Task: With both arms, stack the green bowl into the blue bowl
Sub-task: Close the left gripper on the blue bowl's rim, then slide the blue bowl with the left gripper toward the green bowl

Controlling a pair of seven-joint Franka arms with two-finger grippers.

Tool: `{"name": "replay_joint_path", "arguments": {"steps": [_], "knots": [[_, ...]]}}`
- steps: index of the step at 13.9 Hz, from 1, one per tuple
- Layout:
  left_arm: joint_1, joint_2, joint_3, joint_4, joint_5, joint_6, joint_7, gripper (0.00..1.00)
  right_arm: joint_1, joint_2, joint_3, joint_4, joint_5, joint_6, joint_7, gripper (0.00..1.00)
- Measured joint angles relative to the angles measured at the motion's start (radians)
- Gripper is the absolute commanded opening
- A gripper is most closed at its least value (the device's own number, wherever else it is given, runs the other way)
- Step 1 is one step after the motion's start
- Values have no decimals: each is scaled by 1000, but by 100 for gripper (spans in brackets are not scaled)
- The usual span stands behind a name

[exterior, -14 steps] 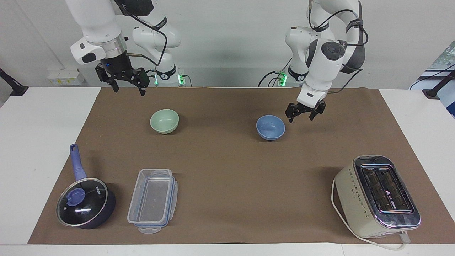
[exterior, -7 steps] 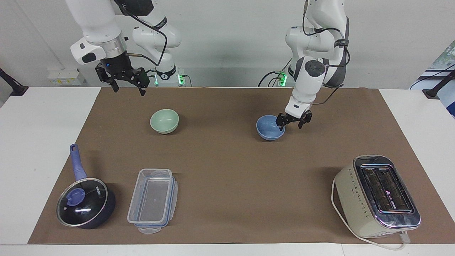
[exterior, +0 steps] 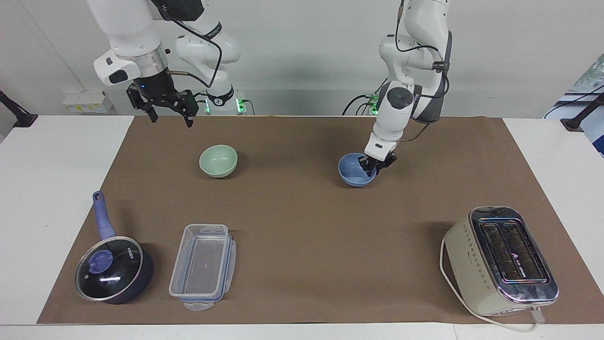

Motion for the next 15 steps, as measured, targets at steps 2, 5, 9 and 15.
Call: {"name": "replay_joint_path", "arguments": {"steps": [2, 5, 9, 15], "knots": [[0, -9, 0, 2, -1, 1, 0, 0, 0, 0, 0, 0, 0, 0, 0, 100], [-1, -11, 1, 7, -1, 1, 1, 0, 0, 0, 0, 0, 0, 0, 0, 100], [-12, -20, 0, 24, -1, 1, -6, 0, 0, 0, 0, 0, 0, 0, 0, 100], [-203, -27, -5, 32, -1, 46, -192, 0, -1, 0, 0, 0, 0, 0, 0, 100]]}}
